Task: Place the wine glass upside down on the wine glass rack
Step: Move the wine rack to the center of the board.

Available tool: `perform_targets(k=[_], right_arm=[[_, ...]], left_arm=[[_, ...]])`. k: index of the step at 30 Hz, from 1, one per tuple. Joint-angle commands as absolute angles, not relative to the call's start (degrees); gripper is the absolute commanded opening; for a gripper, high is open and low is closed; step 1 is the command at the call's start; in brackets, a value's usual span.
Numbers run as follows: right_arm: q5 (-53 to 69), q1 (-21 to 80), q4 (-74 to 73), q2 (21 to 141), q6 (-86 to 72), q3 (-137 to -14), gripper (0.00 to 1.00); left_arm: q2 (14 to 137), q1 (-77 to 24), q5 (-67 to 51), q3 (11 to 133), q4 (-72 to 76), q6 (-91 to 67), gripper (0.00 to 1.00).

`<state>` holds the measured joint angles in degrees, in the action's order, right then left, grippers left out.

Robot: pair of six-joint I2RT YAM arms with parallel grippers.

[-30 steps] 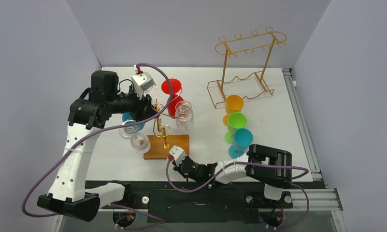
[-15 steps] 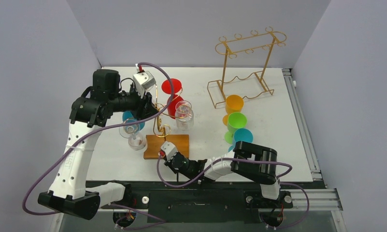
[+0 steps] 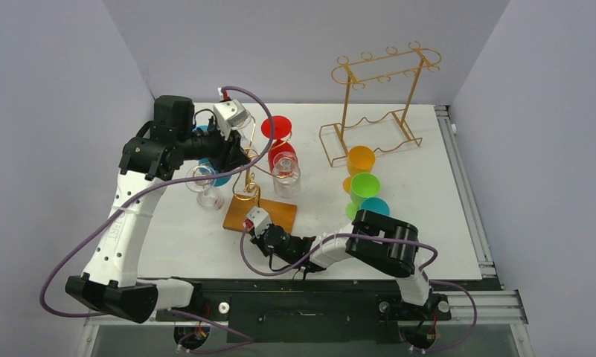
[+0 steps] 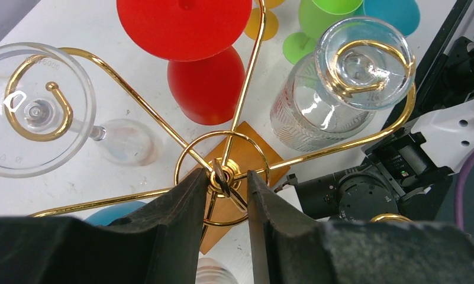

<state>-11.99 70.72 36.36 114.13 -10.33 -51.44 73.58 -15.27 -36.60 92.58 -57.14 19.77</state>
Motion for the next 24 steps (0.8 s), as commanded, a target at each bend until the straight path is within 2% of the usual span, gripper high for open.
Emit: perform_targets(k=[1,13,24], right_arm=[[-15.14,65.87,34.0,115.85,-7.47,-50.79,0.0],[-13.46,59.51,33.56,113.52,-6.1,-47.56,0.0],[-11.78,55.9,31.18,116.11,-5.94,-52.81,0.0]], left_arm=[[75.74,-15.82,-35.52,94.92,-54.87,19.67,0.27],[82.97,-15.85,-32.4,97.95,-47.21,18.01,0.2],[86.65,-15.85,-33.16,100.55,-45.78,18.96,0.18]])
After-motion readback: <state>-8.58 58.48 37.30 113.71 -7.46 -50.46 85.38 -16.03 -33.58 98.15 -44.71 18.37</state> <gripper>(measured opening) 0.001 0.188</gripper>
